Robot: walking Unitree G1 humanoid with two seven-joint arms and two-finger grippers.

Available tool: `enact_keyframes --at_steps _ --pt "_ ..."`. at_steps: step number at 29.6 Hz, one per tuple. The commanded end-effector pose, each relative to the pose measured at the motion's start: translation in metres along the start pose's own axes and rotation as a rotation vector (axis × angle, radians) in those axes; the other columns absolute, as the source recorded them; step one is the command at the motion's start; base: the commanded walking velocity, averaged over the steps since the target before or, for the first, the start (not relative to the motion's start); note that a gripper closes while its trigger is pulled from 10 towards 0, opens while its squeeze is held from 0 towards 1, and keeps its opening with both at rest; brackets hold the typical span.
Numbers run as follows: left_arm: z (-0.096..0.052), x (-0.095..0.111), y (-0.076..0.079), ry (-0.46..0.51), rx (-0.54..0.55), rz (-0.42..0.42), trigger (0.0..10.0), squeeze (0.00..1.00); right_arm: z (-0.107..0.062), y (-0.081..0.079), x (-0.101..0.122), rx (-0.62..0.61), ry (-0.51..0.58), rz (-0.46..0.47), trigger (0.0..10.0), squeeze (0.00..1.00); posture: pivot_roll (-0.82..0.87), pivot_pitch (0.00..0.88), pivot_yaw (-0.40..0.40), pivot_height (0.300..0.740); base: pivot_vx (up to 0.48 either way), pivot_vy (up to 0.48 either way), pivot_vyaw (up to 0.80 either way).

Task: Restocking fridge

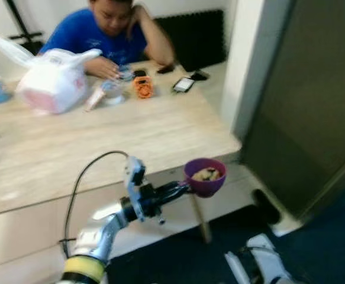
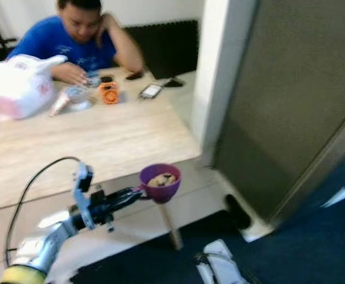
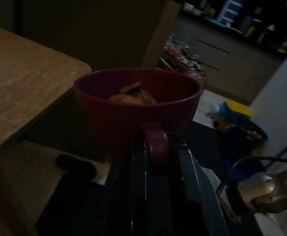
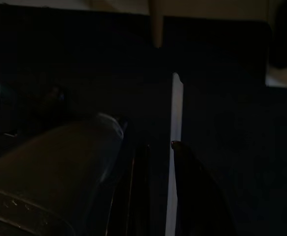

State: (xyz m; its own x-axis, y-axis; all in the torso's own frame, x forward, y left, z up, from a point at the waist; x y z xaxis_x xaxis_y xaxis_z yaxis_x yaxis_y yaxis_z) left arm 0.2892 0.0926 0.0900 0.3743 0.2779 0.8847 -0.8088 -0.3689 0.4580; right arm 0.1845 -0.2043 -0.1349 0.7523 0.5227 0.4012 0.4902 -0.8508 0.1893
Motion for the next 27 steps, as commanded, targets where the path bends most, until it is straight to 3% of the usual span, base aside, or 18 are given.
enact_keyframes --at_steps 1,27 --pt "0.0041 0.0077 0.0013 0.020 -0.020 0.021 10.0 0.00 -0.0003 0.0022 0.0009 -0.007 0.006 0.004 10.0 0.00 -0.06 0.000 -0.003 0.740 0.000 0.000 0.00" --pt "0.0100 0.0024 0.0100 0.005 -0.079 -0.002 10.0 0.00 -0.0002 0.0031 0.0027 -0.009 0.013 0.015 10.0 0.00 -0.06 0.000 0.000 0.740 0.000 -0.447 0.00"
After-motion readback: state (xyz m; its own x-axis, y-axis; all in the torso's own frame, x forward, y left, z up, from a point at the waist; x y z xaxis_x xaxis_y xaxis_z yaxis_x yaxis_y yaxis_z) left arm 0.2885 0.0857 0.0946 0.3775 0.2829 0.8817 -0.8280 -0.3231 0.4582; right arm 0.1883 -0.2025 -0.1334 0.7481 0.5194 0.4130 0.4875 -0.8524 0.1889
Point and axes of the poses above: a point about 5 cm out from each wrist's last joint towards the gripper, its own z axis pointing out of the wrist towards the gripper, its own x axis along the axis of the wrist's last joint, y = z × x, the point moved 5 cm from there along z, pointing out of the wrist towards the gripper, and after that the axes turned 11 degrees about -z, right-handed, at the moved point
